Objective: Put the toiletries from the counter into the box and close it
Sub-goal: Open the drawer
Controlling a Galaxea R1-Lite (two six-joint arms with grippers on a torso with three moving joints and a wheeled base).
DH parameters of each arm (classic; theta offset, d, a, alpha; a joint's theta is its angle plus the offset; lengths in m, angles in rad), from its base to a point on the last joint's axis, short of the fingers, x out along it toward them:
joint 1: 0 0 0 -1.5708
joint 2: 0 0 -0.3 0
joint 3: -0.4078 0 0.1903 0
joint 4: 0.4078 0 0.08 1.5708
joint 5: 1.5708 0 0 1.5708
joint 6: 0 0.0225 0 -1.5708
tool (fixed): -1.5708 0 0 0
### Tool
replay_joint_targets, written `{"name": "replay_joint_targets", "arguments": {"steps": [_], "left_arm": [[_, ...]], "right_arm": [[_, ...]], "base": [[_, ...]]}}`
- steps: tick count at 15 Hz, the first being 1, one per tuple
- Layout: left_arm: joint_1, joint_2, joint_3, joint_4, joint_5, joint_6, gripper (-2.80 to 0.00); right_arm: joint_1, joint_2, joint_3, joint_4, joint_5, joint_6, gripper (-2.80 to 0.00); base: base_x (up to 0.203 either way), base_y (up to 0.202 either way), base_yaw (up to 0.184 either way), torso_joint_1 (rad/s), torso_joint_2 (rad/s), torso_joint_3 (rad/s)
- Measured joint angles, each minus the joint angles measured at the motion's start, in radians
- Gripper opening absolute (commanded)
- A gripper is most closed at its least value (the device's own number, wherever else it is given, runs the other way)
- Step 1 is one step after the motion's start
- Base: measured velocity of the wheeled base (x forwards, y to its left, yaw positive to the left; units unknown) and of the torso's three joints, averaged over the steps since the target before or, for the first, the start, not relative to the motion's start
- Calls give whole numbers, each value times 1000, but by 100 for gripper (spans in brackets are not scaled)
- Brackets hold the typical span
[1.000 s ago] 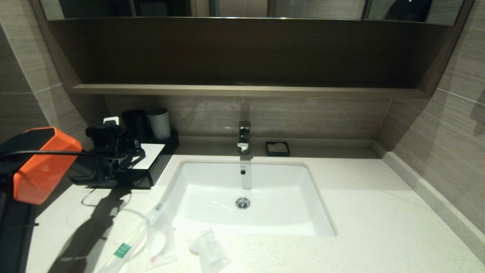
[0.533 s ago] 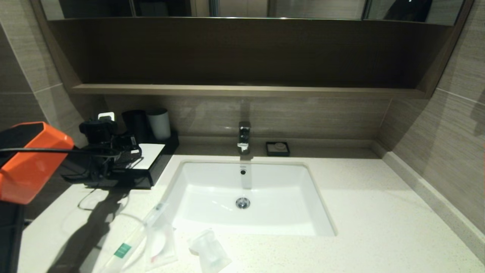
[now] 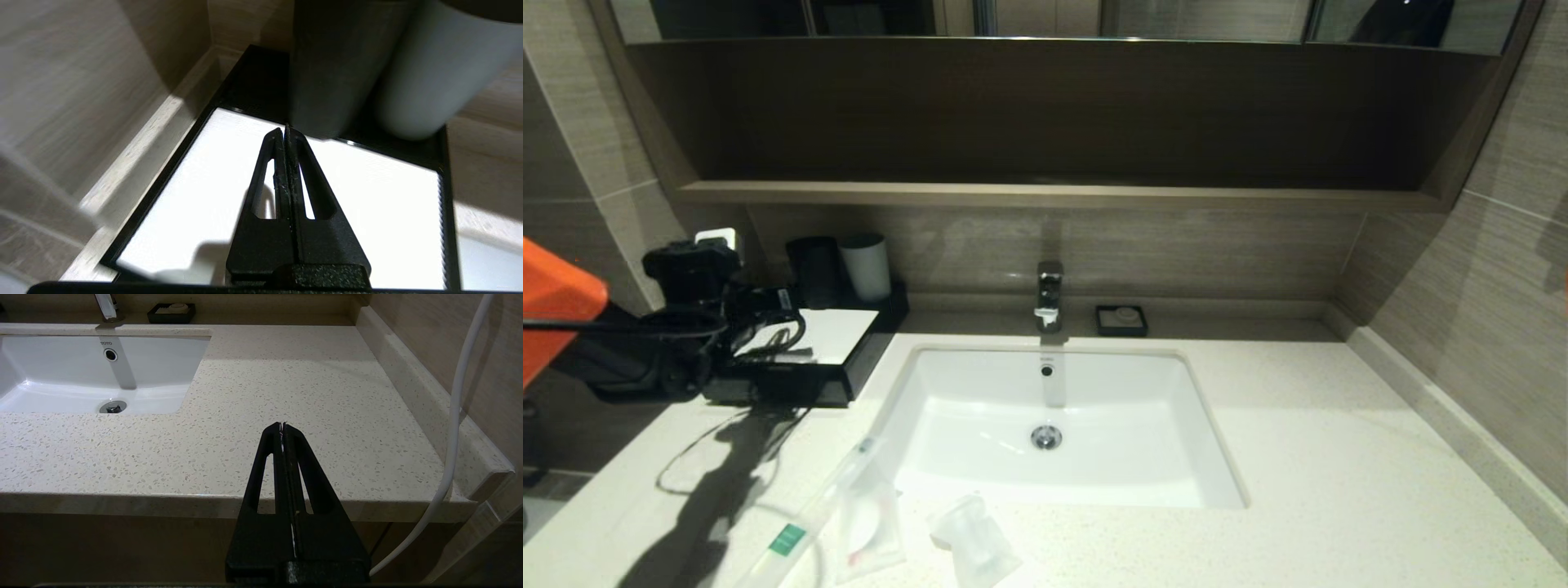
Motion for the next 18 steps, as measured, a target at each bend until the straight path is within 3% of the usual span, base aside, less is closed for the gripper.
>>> {"name": "replay_joint_targets", "arguments": {"steps": [6, 9, 12, 18], "left_arm": [[2, -284, 318, 22, -1, -1, -280], [-9, -438, 439, 85, -1, -1, -280], [-63, -601, 533, 228, -4, -11, -280], [-251, -835, 623, 560, -7, -14, -280]], "right_arm": [[0, 0, 0, 0, 0, -1, -280], [0, 0, 0, 0, 0, -1, -280], [0, 0, 0, 0, 0, 0, -280], [0, 0, 0, 0, 0, -1, -280]], "base": [[0, 0, 0, 0, 0, 0], [0, 0, 0, 0, 0, 0], [0, 0, 0, 0, 0, 0], [0, 0, 0, 0, 0, 0]]}}
